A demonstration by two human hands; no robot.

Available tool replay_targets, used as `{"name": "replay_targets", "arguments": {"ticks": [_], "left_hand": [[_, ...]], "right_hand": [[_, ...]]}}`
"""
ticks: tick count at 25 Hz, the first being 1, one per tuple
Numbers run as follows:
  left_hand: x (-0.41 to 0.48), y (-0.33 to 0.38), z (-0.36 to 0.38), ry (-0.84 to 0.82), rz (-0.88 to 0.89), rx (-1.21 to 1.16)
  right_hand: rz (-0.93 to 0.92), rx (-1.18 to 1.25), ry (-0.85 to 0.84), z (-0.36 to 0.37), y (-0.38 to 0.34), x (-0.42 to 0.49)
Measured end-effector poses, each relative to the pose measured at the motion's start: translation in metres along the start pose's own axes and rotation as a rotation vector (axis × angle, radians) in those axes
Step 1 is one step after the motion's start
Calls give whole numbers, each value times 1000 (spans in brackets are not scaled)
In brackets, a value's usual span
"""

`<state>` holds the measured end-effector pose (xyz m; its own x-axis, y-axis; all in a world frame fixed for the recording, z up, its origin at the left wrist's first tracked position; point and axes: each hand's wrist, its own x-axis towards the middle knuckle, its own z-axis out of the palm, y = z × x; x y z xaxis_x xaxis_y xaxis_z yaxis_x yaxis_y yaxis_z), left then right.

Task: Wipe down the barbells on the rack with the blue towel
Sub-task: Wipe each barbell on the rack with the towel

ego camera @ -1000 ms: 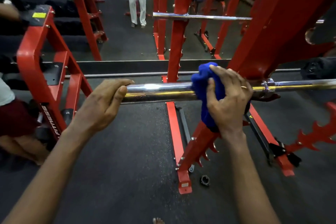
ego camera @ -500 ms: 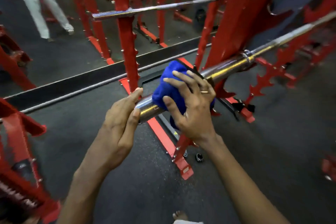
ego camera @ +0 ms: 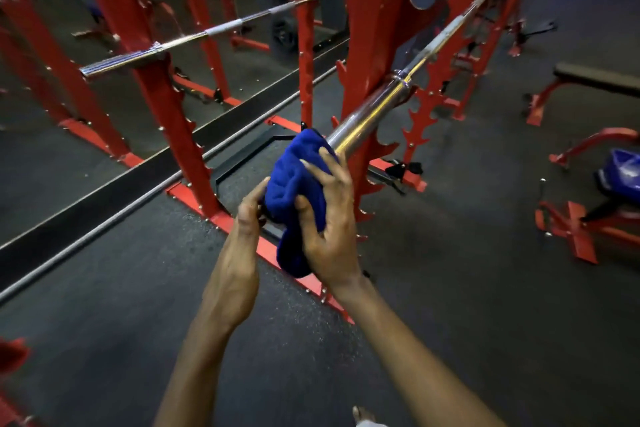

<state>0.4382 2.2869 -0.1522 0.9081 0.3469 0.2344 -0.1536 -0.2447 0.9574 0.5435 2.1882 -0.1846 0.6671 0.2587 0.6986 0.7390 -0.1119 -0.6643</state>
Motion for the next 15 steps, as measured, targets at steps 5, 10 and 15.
{"name": "replay_targets", "arguments": {"ticks": [5,10,15], "left_hand": [[-2,7,-3,-9,-124,-31],[1,4,2,20,-121,-6],[8,12,22,144,-79,110]], "right_hand": [[319,176,328,8,12,44],[347,236,144,20,-36,-11],[-60,-41,-22,-15,50,41]]}}
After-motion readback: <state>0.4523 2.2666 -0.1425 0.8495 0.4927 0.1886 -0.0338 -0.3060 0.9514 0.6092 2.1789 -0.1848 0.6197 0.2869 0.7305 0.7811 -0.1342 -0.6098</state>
